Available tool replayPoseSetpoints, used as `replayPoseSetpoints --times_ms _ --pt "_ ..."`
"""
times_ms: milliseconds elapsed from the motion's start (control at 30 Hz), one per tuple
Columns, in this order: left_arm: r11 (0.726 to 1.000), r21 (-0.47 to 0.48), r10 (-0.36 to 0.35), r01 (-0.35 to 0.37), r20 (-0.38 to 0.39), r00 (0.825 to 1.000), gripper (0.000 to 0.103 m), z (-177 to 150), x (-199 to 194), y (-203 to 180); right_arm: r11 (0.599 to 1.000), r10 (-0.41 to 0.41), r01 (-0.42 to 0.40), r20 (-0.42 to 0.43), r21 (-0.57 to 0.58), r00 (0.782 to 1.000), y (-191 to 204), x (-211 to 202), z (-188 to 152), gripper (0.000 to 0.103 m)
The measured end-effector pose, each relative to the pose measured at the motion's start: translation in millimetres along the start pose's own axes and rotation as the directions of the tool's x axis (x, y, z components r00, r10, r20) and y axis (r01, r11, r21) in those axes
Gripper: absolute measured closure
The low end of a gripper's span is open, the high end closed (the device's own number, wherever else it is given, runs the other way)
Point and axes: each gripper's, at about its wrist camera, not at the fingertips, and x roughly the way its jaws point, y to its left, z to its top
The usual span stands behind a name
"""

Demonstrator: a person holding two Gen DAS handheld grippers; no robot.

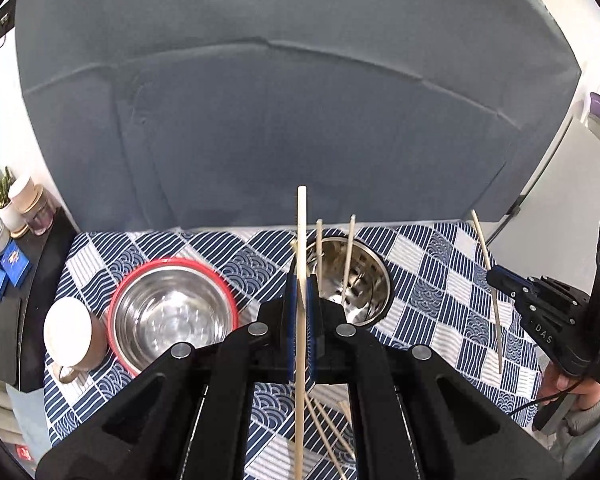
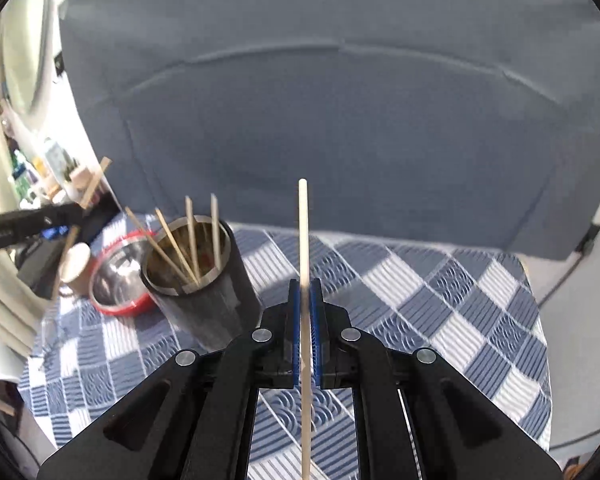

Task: Organize utensils
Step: 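Carry both held chopsticks up over the black holder and lower them in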

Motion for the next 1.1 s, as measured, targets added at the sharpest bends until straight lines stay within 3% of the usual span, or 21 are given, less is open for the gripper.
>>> replayPoseSetpoints --times_ms 667,833,967,1100 --pt "0.998 -0.025 -0.060 0.063 0.108 0.992 0.098 32 25 -9 0.982 0.186 -0.184 0.093 -0.036 0.978 37 32 65 0.098" --pt "0.995 -0.039 -0.085 0.093 0.172 0.981 0.098 34 33 -6 0.961 0.274 -0.277 0.148 0.000 0.950 40 46 74 0.098" --pt "0.992 -0.024 -0.111 0.121 0.257 0.960 0.098 34 36 -8 0.950 0.305 -0.312 0.197 0.007 0.932 43 57 78 0.098" --pt "0.991 -0.022 -0.119 0.131 0.290 0.950 0.098 38 41 -10 0.937 0.332 -0.347 0.245 0.023 0.911 46 67 80 0.098"
